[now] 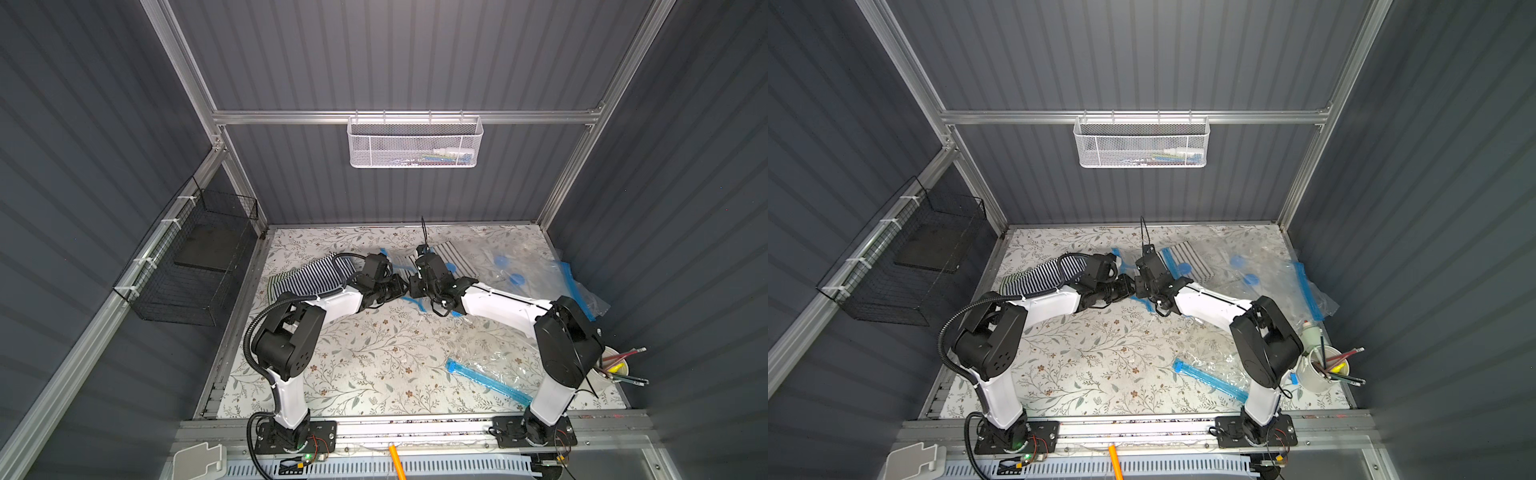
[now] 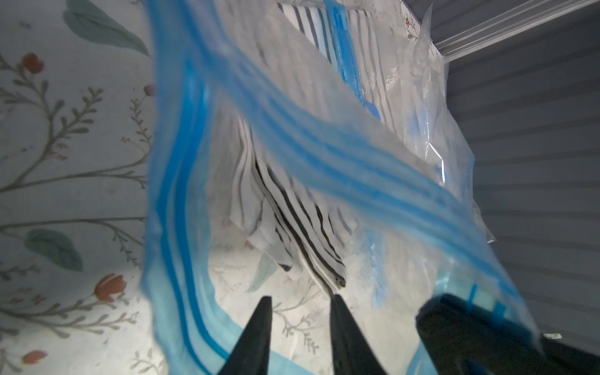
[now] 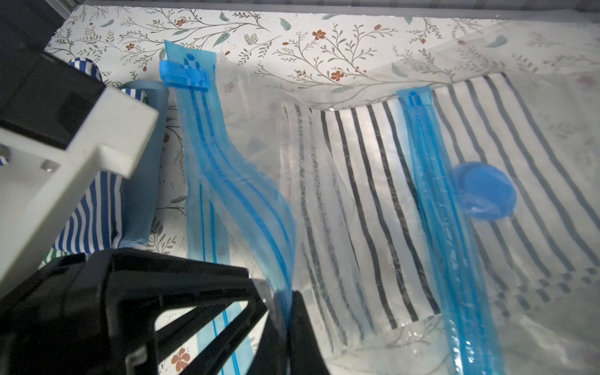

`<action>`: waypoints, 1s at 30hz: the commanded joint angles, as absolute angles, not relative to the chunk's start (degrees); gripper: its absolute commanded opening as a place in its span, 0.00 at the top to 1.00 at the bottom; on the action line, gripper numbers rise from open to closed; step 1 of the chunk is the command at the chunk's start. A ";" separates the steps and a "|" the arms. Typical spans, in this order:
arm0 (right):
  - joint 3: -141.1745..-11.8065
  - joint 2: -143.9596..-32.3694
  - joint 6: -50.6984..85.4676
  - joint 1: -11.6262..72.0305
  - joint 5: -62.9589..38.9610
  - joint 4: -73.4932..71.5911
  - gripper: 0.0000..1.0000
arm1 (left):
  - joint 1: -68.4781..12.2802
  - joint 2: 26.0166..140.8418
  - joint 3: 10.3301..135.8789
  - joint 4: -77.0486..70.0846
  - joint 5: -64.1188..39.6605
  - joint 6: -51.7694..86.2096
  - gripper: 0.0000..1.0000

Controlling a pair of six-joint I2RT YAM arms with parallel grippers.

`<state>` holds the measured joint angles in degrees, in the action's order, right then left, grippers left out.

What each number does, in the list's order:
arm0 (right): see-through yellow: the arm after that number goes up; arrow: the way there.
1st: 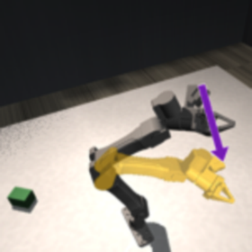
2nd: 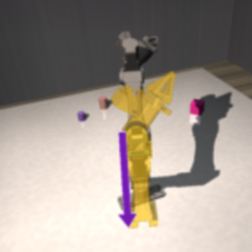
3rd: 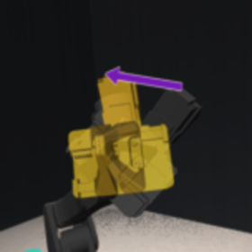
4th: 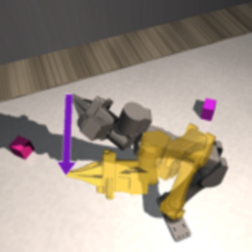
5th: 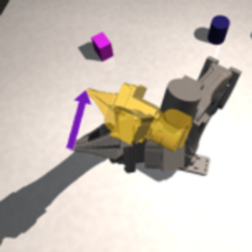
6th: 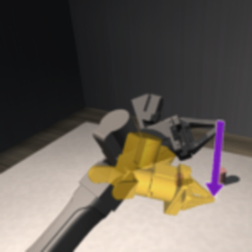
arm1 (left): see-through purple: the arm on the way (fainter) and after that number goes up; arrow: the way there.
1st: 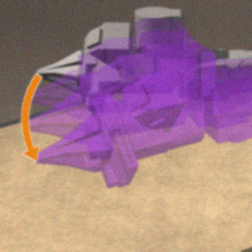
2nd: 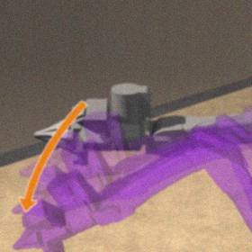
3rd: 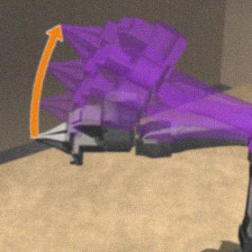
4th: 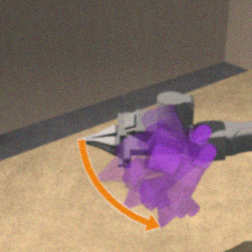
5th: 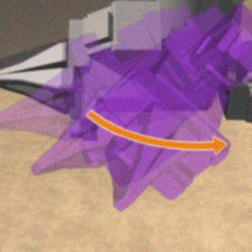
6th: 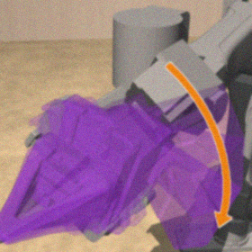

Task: Take the tank top out of the vacuum bag
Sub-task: Open the vacuum bag at the center of the board, then take out the tank top from the vacuum bag.

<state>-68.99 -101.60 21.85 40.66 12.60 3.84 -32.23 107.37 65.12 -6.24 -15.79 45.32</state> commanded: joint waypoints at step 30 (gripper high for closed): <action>-70.72 -103.04 23.38 40.78 11.68 0.88 1.00 | -33.66 116.77 67.57 -6.20 -15.72 58.57 0.36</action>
<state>-69.12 -102.72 22.37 40.66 11.31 2.59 -33.26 115.13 68.20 -6.79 -16.12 54.92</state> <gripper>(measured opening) 0.049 0.641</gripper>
